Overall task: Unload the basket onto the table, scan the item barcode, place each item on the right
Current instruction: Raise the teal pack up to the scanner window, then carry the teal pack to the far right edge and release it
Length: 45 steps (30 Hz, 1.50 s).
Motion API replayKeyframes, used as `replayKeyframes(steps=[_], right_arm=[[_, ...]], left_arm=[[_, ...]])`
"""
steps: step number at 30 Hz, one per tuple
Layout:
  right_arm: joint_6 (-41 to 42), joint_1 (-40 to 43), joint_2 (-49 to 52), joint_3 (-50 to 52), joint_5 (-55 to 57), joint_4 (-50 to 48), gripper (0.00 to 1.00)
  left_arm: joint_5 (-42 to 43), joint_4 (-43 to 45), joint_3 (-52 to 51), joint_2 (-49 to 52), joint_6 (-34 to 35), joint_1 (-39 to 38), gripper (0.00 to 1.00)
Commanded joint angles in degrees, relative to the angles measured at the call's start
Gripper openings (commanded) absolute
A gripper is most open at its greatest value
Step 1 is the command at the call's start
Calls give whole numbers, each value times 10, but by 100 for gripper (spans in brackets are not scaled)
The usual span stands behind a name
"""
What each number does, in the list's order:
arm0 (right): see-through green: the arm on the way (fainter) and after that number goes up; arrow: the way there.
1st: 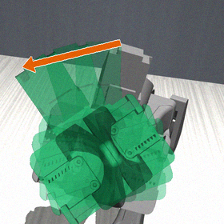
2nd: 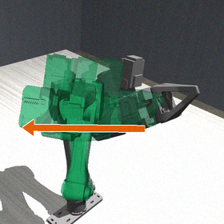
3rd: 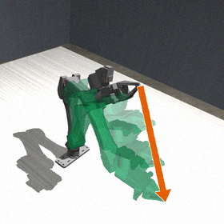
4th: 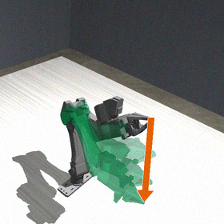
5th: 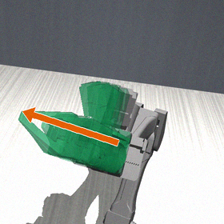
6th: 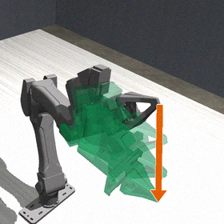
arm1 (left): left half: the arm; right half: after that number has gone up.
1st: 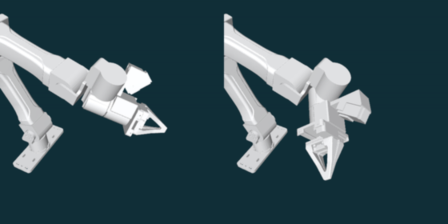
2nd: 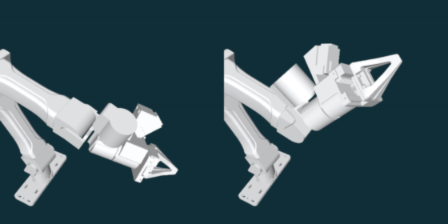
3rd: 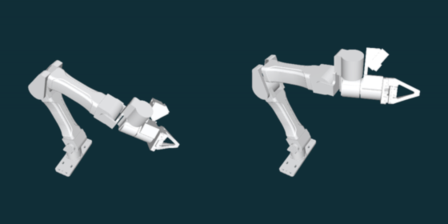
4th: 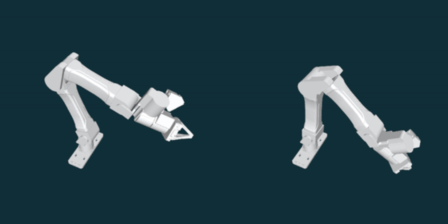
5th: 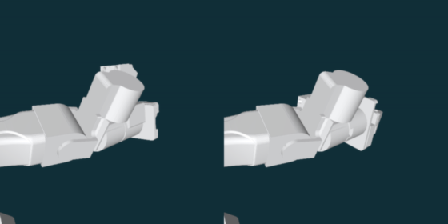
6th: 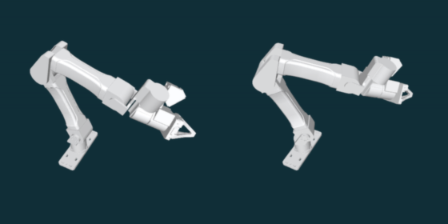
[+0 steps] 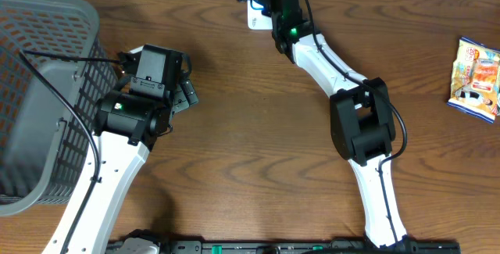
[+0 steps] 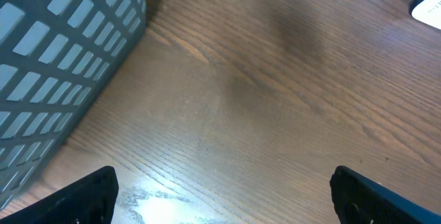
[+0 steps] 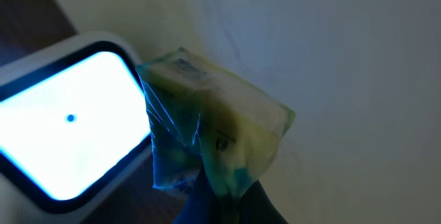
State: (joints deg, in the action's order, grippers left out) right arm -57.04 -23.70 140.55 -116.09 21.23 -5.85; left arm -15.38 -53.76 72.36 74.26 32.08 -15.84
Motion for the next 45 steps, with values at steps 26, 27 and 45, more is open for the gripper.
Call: replayKeyframes(steps=[26,27,45], right_arm=[[202,223,-84,-54,334,296,1],[228,236,-90,-54,319,328,1],[468,527,-109,-53,145,610,1]], left_arm=[[-10,-2,2,4,-6,2,98],[-10,-2,2,4,-6,2,98],[-10,-2,2,4,-6,2,98]])
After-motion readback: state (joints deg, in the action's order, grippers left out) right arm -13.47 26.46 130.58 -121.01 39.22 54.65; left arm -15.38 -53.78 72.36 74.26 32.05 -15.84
